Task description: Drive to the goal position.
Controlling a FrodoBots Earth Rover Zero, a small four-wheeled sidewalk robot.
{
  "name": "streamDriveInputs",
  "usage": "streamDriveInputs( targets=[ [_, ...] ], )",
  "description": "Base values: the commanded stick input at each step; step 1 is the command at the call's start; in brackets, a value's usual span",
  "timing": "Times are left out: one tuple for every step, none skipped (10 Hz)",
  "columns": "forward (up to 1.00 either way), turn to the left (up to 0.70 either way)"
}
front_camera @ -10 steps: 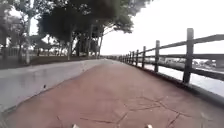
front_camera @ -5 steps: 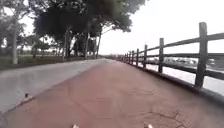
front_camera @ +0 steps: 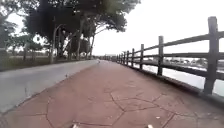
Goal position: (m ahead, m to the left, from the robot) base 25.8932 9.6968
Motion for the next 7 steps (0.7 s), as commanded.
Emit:
streamDriveInputs(
  targets=[
    [1.0,0.0],
    [1.0,0.0],
    [1.0,0.0],
    [1.0,0.0],
    [1.0,-0.06],
    [1.0,-0.28],
    [1.0,-0.4]
  ],
)
